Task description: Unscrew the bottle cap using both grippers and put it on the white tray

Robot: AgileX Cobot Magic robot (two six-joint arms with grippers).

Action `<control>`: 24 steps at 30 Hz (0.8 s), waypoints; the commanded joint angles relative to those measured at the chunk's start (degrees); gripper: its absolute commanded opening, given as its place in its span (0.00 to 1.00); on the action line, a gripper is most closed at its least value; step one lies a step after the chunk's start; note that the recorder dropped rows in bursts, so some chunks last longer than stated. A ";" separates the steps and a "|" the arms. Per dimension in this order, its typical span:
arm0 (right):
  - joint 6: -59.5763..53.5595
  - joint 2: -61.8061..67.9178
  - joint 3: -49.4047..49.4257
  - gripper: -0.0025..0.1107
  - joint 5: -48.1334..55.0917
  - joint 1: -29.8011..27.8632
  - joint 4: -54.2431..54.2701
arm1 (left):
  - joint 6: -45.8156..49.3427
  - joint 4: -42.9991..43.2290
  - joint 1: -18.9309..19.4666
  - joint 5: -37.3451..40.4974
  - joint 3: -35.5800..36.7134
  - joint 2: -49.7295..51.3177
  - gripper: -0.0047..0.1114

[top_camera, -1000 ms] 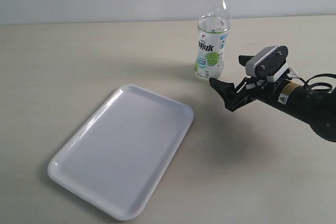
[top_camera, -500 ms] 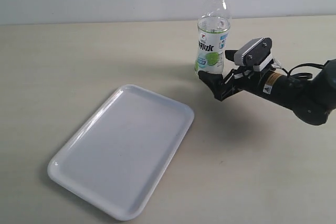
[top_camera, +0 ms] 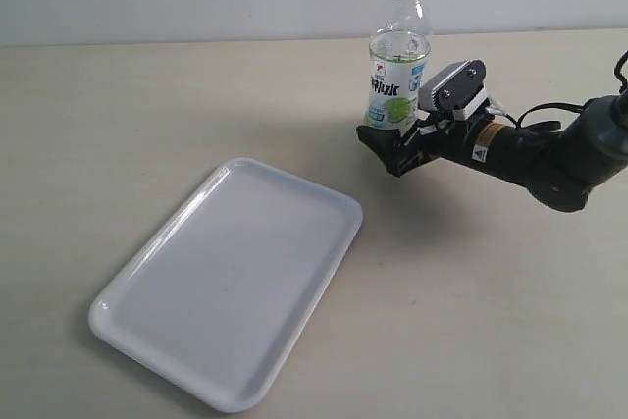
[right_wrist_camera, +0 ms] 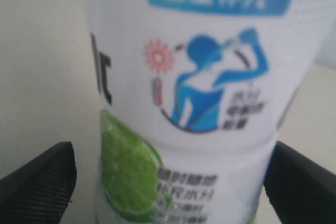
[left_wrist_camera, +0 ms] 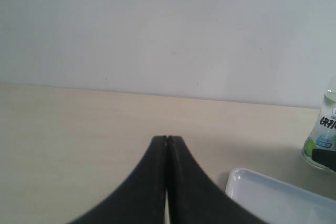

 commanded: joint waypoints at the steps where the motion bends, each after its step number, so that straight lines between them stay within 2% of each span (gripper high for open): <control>1: 1.31 0.71 -2.01 0.82 0.63 0.56 0.04 | 0.03 0.21 0.03 -0.07 0.19 -0.33 0.04; 5: 2.53 2.98 -3.74 0.81 1.12 0.56 -0.06 | 0.03 0.21 0.03 -0.07 0.19 -0.33 0.04; 7: 2.73 3.27 -4.01 0.75 1.01 0.56 -0.24 | 0.14 0.21 0.03 -0.07 0.19 -0.33 0.04; 8: 2.73 3.27 -4.01 0.62 0.89 0.56 0.21 | 0.14 0.21 0.03 -0.07 0.19 -0.33 0.04; 9: 3.02 3.27 -4.01 0.54 0.89 0.56 0.16 | 0.14 0.21 0.03 -0.07 0.19 -0.33 0.04; 10: 4.92 3.27 -4.01 0.38 0.89 0.56 0.16 | 0.14 0.21 0.03 -0.07 0.19 -0.33 0.04; 15: 5.63 2.77 -4.01 0.04 -0.21 0.56 0.06 | 0.14 0.21 0.03 -0.07 0.19 -0.33 0.04; 19: 5.63 0.74 -3.89 0.02 -0.60 0.56 -1.32 | 0.14 0.21 0.03 -0.07 0.19 -0.33 0.04; 24: 6.78 -2.77 -3.70 0.02 0.70 0.56 -8.73 | 0.14 0.21 0.03 -0.07 0.19 -0.33 0.04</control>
